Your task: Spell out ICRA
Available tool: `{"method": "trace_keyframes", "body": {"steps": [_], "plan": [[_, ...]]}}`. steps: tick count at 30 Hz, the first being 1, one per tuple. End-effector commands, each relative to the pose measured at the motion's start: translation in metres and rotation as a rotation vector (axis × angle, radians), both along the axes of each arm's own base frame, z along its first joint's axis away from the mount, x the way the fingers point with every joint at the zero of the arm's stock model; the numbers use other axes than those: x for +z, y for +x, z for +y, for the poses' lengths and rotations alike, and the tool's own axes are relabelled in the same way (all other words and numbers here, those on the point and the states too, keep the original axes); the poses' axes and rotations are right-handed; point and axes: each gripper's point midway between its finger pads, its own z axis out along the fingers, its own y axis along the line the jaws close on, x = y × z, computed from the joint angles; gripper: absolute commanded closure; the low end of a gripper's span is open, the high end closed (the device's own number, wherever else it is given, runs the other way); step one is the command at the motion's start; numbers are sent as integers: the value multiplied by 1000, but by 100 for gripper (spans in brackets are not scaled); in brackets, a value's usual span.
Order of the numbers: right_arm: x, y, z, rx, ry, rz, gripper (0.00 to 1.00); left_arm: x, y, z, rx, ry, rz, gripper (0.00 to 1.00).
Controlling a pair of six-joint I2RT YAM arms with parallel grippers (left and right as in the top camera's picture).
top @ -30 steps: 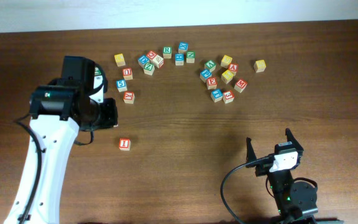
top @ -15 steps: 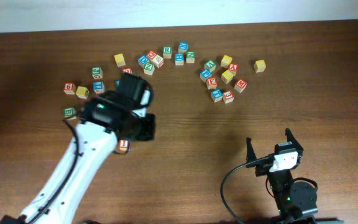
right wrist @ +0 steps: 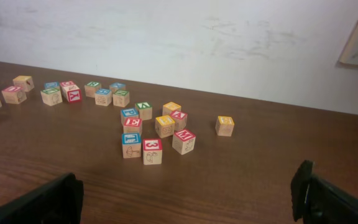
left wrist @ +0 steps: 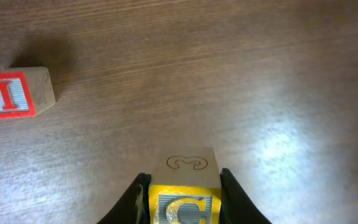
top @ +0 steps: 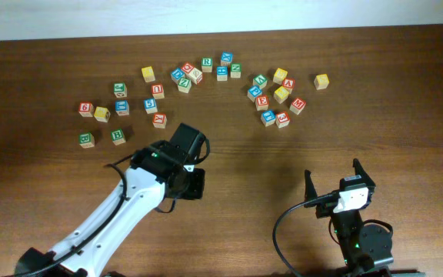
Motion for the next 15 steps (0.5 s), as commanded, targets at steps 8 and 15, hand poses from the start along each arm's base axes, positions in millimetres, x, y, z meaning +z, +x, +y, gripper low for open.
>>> {"method": "trace_keyframes", "body": {"steps": [8, 15], "plan": [[-3, 0, -2, -9, 11, 7, 2, -36, 0, 24, 42, 100, -65, 78], [-3, 0, -2, -9, 11, 7, 2, -37, 5, 27, 48, 115, -87, 78]]}}
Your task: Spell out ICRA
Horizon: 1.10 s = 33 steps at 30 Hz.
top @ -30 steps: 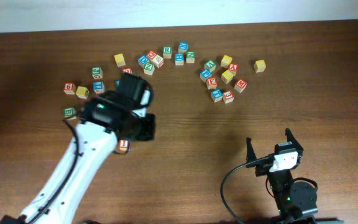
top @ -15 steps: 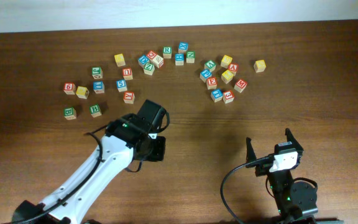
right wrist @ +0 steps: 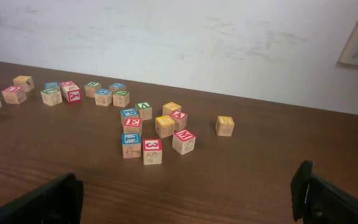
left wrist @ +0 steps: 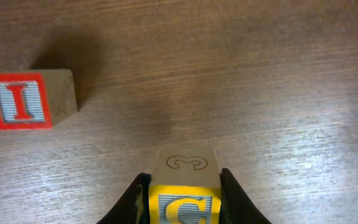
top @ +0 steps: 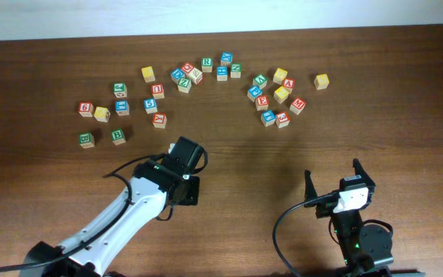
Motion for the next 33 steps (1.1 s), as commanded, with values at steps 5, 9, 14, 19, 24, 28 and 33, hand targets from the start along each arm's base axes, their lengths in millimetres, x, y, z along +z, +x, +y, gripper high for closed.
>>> {"method": "trace_keyframes", "body": {"steps": [5, 9, 14, 19, 24, 28, 33], "plan": [[-3, 0, -2, -9, 11, 7, 2, -1, 2, 4, 17, 20, -19, 78], [-3, 0, -2, -9, 11, 7, 2, -9, 1, 4, 17, 33, 4, 78], [-3, 0, -2, -9, 11, 7, 2, -21, 4, 3, 17, 45, 23, 78], [-3, 0, -2, -9, 11, 7, 2, -19, 14, 12, 31, 101, -29, 77], [-3, 0, -2, -9, 11, 7, 2, -19, 16, 14, 35, 111, -39, 75], [-3, 0, -2, -9, 11, 7, 2, -19, 17, 13, 35, 109, -42, 76], [-3, 0, -2, -9, 11, 7, 2, -20, 19, 12, 35, 107, -45, 77]]}}
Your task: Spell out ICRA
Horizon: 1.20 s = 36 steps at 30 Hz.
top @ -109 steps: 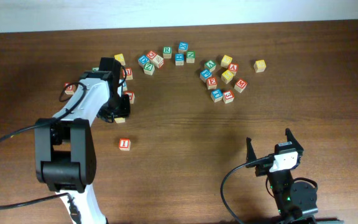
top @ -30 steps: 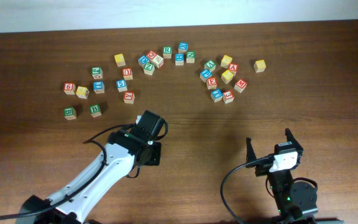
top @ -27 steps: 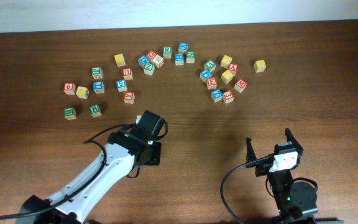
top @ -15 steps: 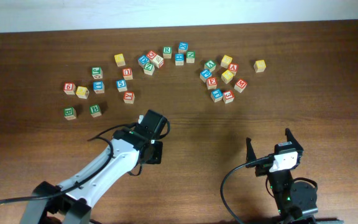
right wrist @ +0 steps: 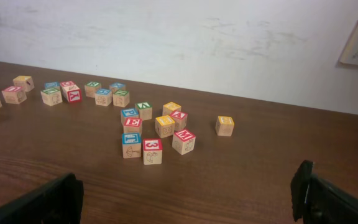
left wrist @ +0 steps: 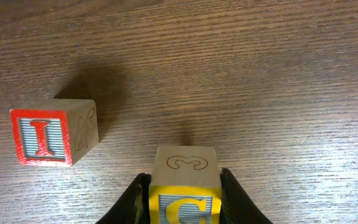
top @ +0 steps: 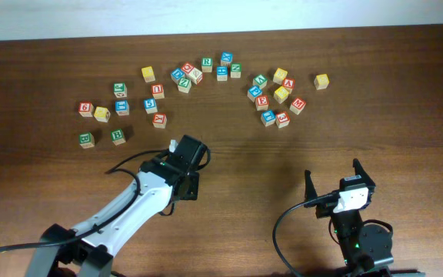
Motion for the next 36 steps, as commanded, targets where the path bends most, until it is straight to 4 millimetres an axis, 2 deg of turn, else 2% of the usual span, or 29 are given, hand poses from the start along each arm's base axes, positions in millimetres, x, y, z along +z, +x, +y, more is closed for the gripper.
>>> {"method": "trace_keyframes", "body": {"steps": [1, 8, 36], "plan": [[-3, 0, -2, -9, 11, 7, 2, -6, 0, 3, 16, 19, 3, 77], [-3, 0, -2, -9, 11, 7, 2, -18, -2, 4, 16, 37, 33, 76], [-3, 0, -2, -9, 11, 7, 2, -17, 1, 3, 16, 35, 24, 74]]}}
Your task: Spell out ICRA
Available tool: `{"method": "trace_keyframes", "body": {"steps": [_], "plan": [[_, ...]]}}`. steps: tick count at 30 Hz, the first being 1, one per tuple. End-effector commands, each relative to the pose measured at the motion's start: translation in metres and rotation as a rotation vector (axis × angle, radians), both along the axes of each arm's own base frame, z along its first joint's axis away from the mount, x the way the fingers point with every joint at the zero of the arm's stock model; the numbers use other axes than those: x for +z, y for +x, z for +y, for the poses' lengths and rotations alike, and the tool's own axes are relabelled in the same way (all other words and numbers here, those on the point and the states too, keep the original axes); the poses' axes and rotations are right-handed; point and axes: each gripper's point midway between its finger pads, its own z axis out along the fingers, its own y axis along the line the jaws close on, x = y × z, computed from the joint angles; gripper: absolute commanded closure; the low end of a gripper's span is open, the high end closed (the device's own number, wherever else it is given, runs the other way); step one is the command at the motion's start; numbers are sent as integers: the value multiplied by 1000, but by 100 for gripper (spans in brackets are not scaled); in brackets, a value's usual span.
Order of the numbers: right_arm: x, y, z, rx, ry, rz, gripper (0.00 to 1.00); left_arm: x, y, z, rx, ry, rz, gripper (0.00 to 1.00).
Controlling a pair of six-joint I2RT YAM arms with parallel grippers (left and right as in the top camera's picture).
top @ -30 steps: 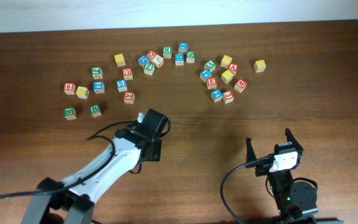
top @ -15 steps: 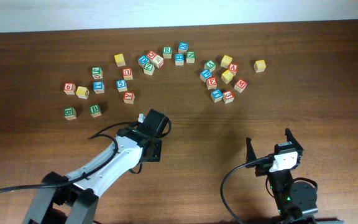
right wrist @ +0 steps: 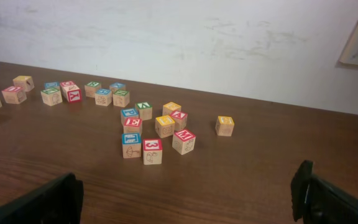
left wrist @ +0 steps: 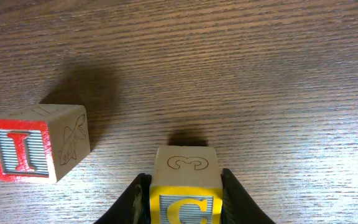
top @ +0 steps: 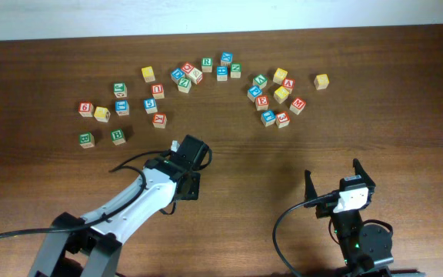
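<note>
A yellow C block (left wrist: 185,200), with a 3 outlined on its far face, is held between the jaws of my left gripper (left wrist: 185,208), low over the wood; a small dark shadow lies just beyond it. To its left the red I block (left wrist: 33,152) rests on the table, a gap apart. In the overhead view my left gripper (top: 188,181) covers both blocks. A green R block (top: 207,63) and a red A block (top: 288,83) lie among the far blocks. My right gripper (top: 340,183) stands open at the near right, holding nothing.
Loose letter blocks lie in three groups along the far half of the table (top: 244,154): left (top: 119,108), middle (top: 194,71) and right (top: 275,96). A single yellow block (top: 321,81) sits further right. The right wrist view shows a white wall (right wrist: 179,37) beyond the table.
My left gripper with the C block stands lower over the table and a little further right of the I block. The block's shadow has shrunk to a small patch. The right arm has not moved.
My left gripper held the C block above bare wood with the I block at the far left of its view. At each later moment it stood nearer the table and closer to the I block. Now the C is beside the I.
</note>
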Motion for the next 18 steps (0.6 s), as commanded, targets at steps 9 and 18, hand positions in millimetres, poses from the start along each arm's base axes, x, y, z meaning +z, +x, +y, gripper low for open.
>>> {"method": "trace_keyframes", "body": {"steps": [9, 18], "plan": [[-3, 0, -2, -9, 11, 7, 2, -4, -1, 3, 14, 15, 1, 74], [-3, 0, -2, -9, 11, 7, 2, -4, -3, 4, 14, 20, 10, 74]]}}
